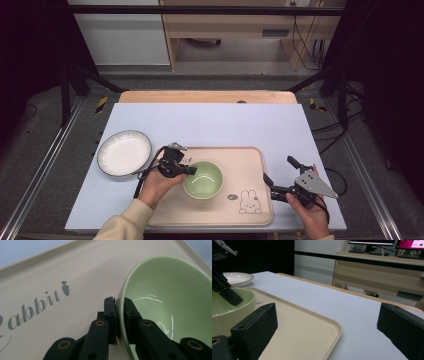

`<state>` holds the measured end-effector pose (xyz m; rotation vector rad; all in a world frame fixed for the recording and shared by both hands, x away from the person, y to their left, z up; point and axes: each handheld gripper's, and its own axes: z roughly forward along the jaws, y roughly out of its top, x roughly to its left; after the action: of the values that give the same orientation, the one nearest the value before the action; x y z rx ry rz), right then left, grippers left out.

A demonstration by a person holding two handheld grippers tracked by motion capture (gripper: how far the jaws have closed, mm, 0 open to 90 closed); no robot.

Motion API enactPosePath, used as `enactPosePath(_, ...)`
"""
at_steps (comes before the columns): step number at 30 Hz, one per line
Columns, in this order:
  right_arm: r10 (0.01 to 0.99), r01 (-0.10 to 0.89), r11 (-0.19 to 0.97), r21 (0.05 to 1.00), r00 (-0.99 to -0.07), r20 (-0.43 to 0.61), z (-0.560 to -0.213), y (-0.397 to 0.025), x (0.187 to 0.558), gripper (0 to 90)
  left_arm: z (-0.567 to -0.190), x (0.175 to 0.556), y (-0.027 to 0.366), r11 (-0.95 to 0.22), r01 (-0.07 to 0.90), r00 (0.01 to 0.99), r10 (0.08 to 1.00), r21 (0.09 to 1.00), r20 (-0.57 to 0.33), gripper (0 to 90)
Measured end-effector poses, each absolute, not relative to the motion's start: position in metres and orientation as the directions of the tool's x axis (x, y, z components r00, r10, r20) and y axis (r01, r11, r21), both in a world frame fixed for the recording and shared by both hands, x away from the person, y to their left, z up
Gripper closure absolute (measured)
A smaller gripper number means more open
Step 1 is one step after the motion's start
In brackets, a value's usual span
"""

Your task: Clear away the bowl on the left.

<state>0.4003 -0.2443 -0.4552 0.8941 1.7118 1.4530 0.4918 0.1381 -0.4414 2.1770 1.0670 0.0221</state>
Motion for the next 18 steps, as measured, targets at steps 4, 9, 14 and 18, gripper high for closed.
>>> enactPosePath(4, 0.858, 0.064, 0.128, 0.990, -0.508, -0.078, -0.4551, -0.2444, 0.3999, 3.2, -0.4417, 0.4921, 0.1379, -0.413, 0.689, 0.659, 0.700, 0.596, -0.276, 83.5)
enactPosePath(9, 0.857, 0.062, 0.129, 0.990, -0.509, -0.080, -0.4554, -0.2443, 0.4003, 3.2, -0.4421, 0.4927, 0.1381, -0.414, 0.691, 0.658, 0.699, 0.592, -0.280, 83.4)
enactPosePath(14, 0.856, 0.061, 0.132, 0.989, -0.511, -0.083, -0.4555, -0.2442, 0.4003, 3.2, -0.4421, 0.4925, 0.1382, -0.416, 0.690, 0.659, 0.698, 0.592, -0.278, 83.4)
enactPosePath(18, 0.855, 0.065, 0.132, 0.989, -0.512, -0.080, -0.4556, -0.2438, 0.4001, 3.2, -0.4422, 0.4925, 0.1384, -0.415, 0.691, 0.659, 0.698, 0.592, -0.280, 83.4)
